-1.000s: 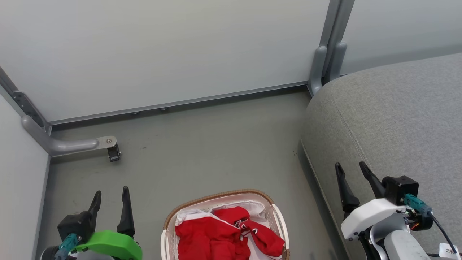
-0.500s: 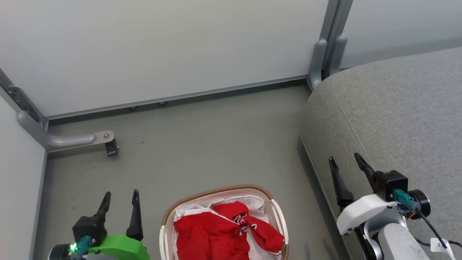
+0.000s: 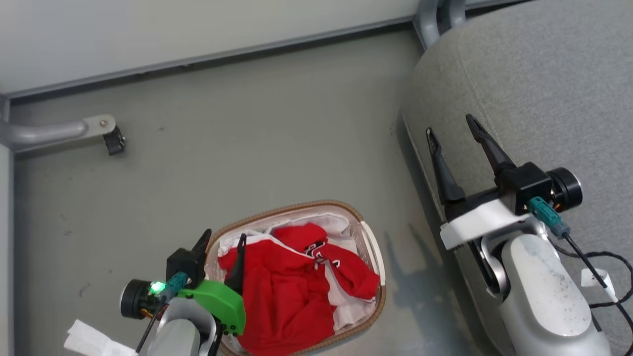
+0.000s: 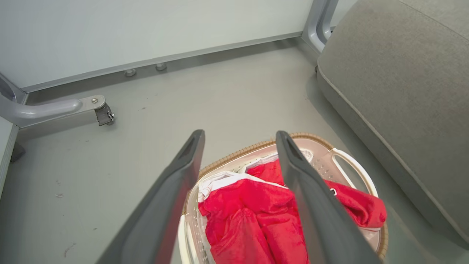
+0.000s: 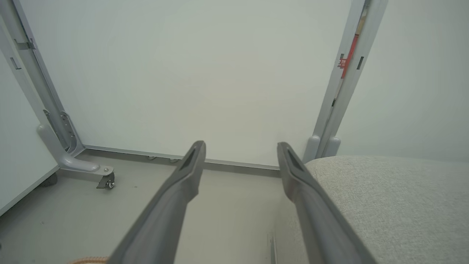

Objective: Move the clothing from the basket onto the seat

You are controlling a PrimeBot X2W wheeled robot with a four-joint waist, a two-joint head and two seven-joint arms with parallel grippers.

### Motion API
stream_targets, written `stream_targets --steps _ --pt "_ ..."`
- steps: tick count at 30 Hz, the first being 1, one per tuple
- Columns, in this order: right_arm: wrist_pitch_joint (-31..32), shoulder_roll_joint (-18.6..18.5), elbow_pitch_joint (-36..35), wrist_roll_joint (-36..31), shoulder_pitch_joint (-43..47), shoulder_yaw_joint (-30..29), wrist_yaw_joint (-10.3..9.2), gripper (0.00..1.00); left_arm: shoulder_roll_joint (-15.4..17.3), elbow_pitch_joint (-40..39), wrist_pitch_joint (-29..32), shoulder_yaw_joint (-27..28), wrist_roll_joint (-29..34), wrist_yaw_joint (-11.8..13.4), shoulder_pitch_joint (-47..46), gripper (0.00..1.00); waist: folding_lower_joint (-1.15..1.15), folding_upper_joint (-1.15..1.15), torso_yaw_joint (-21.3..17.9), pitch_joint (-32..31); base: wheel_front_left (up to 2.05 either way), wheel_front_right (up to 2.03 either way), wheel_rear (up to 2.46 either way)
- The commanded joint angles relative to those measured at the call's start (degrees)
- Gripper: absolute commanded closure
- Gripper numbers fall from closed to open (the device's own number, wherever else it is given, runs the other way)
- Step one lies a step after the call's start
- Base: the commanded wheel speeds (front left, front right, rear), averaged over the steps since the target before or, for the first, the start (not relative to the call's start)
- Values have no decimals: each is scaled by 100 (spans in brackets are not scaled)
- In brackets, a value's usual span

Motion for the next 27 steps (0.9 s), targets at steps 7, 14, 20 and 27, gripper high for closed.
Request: stream_targets --steps 7,14,20,27 --pt "-91 -8 -317 -307 -459 192 -4 0 11 1100 -95 -637 -15 -21 -896 0 0 0 -456 1574 0 0 0" --pt "-91 -40 -413 -308 -718 360 -4 0 12 2142 -44 -1610 -893 -21 -1474 0 0 0 -561 2079 0 0 0" --pt "-91 -22 -537 -358 -839 460 -4 0 16 2628 264 -2199 -1556 -21 -1861 0 0 0 -643 2440 0 0 0" --pt "-91 -2 -664 -373 -948 501 -4 0 14 2956 668 -2666 -1985 -22 -2243 0 0 0 -715 2750 0 0 0"
